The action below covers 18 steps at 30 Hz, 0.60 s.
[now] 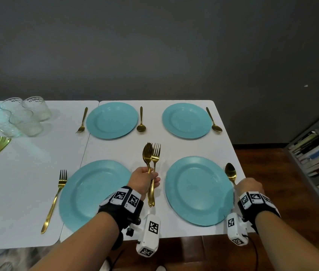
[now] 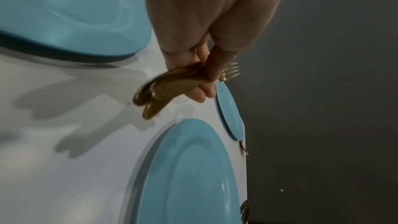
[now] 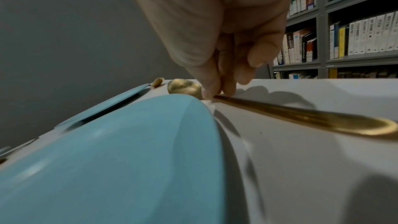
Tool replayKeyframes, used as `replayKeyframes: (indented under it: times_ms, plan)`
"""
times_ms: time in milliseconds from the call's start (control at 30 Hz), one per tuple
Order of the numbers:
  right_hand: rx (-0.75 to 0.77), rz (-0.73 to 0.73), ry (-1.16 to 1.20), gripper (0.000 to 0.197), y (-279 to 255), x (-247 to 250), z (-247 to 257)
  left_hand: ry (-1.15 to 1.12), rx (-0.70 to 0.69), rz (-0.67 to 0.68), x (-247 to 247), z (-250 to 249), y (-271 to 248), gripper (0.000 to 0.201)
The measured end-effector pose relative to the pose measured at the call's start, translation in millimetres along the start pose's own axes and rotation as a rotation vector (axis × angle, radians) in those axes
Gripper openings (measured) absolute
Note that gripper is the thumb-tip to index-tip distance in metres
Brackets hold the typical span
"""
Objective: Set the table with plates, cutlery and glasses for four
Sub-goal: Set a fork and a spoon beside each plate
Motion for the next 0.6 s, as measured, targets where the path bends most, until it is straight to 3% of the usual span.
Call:
replayKeyframes:
  times_ms: [133, 267, 367, 500, 567, 600]
  plan:
    - [0.207, -0.069, 0.047, 0.024, -18, 16, 48, -0.018, 0.016, 0.015, 5, 4, -2, 0.016]
    - [0.569, 0.034, 0.191, 0.02, -57, 8, 131, -0.028, 0.019, 0.037, 9, 6, -7, 0.02]
    - [0.738, 0.098, 0.319, 0.02, -101, 3, 186, -0.006, 0.016, 0.062, 12, 4, -14, 0.017]
    - [0.75, 0.167, 0.407, 0.018, -134, -13, 229, 0.055, 0.007, 0.1, 20, -3, -19, 0.016]
    - [0.665, 0.18, 0.435, 0.005, -139, -22, 237, 0.064, -0.003, 0.111, 27, -7, -20, 0.018]
    - [0.618, 0.186, 0.463, 0.011, -140, -26, 239, 0.066, -0.002, 0.116, 31, -9, -21, 0.018]
Point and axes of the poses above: each hand's wrist, its own y-axis towards the middle knuckle, its own x-axis out of the back of the hand, z = x × y, the point moved 8 cm from there along y, towards the middle knuckle, and after that the axes turned 13 degrees about x, right-handed, at the moved point
